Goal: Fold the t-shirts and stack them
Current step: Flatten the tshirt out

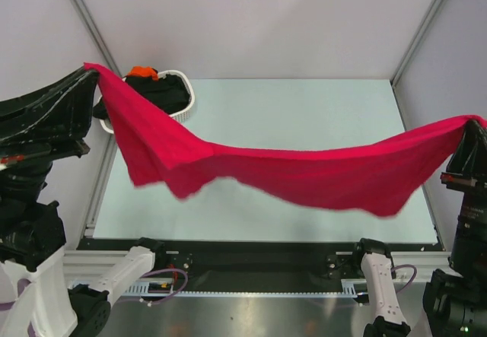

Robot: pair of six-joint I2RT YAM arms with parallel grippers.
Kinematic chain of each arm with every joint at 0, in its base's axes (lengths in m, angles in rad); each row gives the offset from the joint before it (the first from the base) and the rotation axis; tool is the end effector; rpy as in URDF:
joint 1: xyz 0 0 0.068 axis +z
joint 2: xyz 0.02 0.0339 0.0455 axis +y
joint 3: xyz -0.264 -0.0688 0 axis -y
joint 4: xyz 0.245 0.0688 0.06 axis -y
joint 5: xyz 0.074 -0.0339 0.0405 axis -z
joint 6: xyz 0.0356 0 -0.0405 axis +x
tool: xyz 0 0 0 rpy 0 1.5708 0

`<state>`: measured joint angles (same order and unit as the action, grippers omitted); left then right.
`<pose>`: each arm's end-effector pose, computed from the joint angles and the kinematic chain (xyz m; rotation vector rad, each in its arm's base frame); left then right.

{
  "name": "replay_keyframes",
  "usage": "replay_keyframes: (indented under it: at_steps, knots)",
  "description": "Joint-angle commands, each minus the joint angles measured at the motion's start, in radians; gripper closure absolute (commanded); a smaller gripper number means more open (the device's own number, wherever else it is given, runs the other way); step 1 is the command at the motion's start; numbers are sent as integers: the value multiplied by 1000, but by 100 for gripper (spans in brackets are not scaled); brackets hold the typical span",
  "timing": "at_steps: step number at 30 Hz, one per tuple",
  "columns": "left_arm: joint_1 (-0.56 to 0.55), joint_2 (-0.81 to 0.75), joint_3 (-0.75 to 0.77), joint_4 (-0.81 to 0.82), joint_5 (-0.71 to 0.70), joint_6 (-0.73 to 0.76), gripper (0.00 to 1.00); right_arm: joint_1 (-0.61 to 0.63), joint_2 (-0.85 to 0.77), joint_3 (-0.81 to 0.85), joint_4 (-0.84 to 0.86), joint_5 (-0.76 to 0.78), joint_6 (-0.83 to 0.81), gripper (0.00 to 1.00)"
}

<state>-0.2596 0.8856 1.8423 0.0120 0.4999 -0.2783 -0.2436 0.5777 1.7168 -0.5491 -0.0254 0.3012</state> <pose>0.0001 -0.0177 0.6395 0.4880 0.6049 -0.6615 -0.0600 0.0159 0.5663 0.2414 0.9510 0.0654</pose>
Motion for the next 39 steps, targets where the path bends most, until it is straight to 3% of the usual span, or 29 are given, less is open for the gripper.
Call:
replay_keyframes:
  at_steps: [1,5,11,16,18,23,27,33,39]
  knots:
    - [-4,76,-21,-76,-43,51,100,9,76,-69,-11,5,-28,100]
    - [-4,177,-80,-67,-80,90,100,7,120,-254,50,2,-24,100]
    - [-1,462,-161,-34,-64,142,100,9,284,-478,193,-44,-7,100]
    - [0,677,-303,147,-46,174,100,12,516,-658,418,-73,18,100]
    - [0,838,-284,154,-38,203,100,12,665,-677,522,-83,4,100]
    - [8,1177,-152,276,-30,133,100,26,1029,-553,604,-123,-69,100]
    - [13,1419,4,304,25,-11,100,26,1286,-340,404,-142,-99,100]
    - [13,1477,29,372,58,-160,100,6,1393,-208,246,-125,-70,100]
    - [10,1380,-84,368,42,-216,100,-46,1494,-28,-9,-71,-54,100]
